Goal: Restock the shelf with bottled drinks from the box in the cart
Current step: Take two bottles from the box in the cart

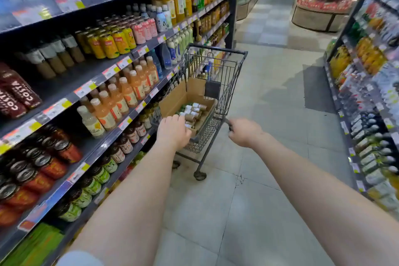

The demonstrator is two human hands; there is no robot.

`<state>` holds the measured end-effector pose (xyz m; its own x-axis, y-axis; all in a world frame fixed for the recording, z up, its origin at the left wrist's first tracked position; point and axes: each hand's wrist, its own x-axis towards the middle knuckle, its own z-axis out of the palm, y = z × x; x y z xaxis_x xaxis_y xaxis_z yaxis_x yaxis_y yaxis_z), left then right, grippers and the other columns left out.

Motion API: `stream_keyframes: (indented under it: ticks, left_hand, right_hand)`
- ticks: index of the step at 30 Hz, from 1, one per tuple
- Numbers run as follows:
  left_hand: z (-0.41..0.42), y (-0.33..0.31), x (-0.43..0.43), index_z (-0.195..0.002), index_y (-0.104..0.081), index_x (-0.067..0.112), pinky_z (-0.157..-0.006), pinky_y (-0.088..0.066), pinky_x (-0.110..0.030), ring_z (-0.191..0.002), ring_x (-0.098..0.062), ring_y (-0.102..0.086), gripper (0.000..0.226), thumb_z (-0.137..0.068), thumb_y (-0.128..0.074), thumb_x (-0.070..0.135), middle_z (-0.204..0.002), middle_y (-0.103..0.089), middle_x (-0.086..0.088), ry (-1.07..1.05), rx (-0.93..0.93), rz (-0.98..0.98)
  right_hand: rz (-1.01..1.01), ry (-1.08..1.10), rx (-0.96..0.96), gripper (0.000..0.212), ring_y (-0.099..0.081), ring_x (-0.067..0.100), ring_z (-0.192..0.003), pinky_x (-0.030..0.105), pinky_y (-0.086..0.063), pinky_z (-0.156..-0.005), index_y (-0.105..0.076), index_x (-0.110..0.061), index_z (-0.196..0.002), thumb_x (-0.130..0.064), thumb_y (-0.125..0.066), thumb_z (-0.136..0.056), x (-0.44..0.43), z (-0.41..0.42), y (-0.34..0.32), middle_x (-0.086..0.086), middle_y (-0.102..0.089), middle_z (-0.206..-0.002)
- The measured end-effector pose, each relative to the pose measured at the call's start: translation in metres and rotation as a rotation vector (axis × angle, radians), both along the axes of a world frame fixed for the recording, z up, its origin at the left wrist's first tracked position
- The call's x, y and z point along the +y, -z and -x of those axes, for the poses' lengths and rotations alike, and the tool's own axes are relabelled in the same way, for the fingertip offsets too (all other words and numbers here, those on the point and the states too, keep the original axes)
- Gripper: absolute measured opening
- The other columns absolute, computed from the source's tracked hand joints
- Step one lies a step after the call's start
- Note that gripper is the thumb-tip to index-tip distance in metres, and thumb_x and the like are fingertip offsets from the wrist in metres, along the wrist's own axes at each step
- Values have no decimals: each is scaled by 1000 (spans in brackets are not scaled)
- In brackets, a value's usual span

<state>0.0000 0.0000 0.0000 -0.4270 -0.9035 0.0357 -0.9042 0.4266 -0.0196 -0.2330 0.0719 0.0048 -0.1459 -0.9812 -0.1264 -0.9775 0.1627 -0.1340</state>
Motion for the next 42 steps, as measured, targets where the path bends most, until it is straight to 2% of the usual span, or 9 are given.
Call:
stream_keyframes:
  ticks: [6, 10, 14, 19, 23, 28, 31, 37, 42]
  left_hand:
    - [34, 35, -75, -133, -55, 14, -102, -44, -44, -119, -30, -57, 45, -100, -40, 40, -130, -61, -9, -83, -93, -81]
    - [66, 34, -141, -129, -55, 14, -97, -47, -44, -116, -32, -58, 43, -100, -40, 42, -127, -60, -11, -110, -203, -81]
    - [109, 14, -208, -134, -53, 11, -95, -49, -44, -118, -34, -58, 48, -100, -38, 41, -133, -58, -14, -225, -127, -78]
    - [160, 28, -258, -143, -48, 9, -100, -48, -46, -124, -36, -54, 54, -102, -36, 43, -141, -53, -17, -309, -25, -148]
    - [178, 54, -290, -138, -51, 13, -99, -47, -45, -120, -33, -55, 50, -100, -37, 42, -135, -56, -13, -295, -118, -217]
    - [177, 91, -350, -139, -50, 13, -101, -44, -45, -122, -34, -54, 50, -101, -37, 43, -134, -56, -14, -407, -155, -309]
    - [168, 125, -394, -136, -50, 13, -101, -43, -45, -121, -34, -54, 47, -103, -36, 44, -132, -56, -13, -495, -140, -372]
    - [167, 158, -490, -140, -47, 12, -103, -43, -46, -125, -34, -52, 51, -101, -35, 44, -138, -54, -15, -621, -69, -496]
    - [174, 172, -532, -137, -49, 12, -102, -44, -45, -122, -33, -53, 50, -101, -36, 44, -135, -55, -15, -674, -2, -533]
  right_hand:
    - [-89, -9, -26, 41, -59, 34, -113, 38, -49, -86, -54, -16, -131, -28, -48, -93, -83, 49, 32, 10, -62, -126]
    - [-92, -65, -47, 19, -61, 33, -106, 37, -52, -82, -56, -15, -106, -25, -50, -91, -157, 100, 46, 11, -62, -113]
    - [-88, -132, -54, 32, -60, 32, -110, 43, -54, -91, -60, -12, -114, -26, -53, -87, -234, 148, 40, 11, -63, -117]
    - [-96, -195, -33, 26, -64, 32, -102, 40, -56, -87, -61, -15, -106, -28, -53, -84, -319, 187, 45, 10, -66, -110]
    - [-156, -258, -39, 34, -64, 28, -97, 40, -58, -81, -61, -24, -111, -40, -52, -84, -376, 197, 70, 6, -67, -108]
    - [-216, -298, -66, 36, -63, 29, -104, 37, -55, -83, -59, -20, -120, -27, -51, -85, -442, 196, 88, 8, -64, -118]
    - [-271, -347, -69, 45, -59, 30, -117, 42, -53, -95, -58, -16, -130, -27, -51, -87, -488, 193, 117, 9, -61, -130]
    - [-369, -423, 4, 33, -62, 28, -108, 38, -54, -87, -62, -19, -116, -28, -52, -86, -580, 195, 143, 6, -62, -112]
    - [-408, -440, 56, 44, -62, 29, -112, 42, -54, -93, -60, -16, -125, -28, -58, -83, -651, 190, 145, 8, -61, -125]
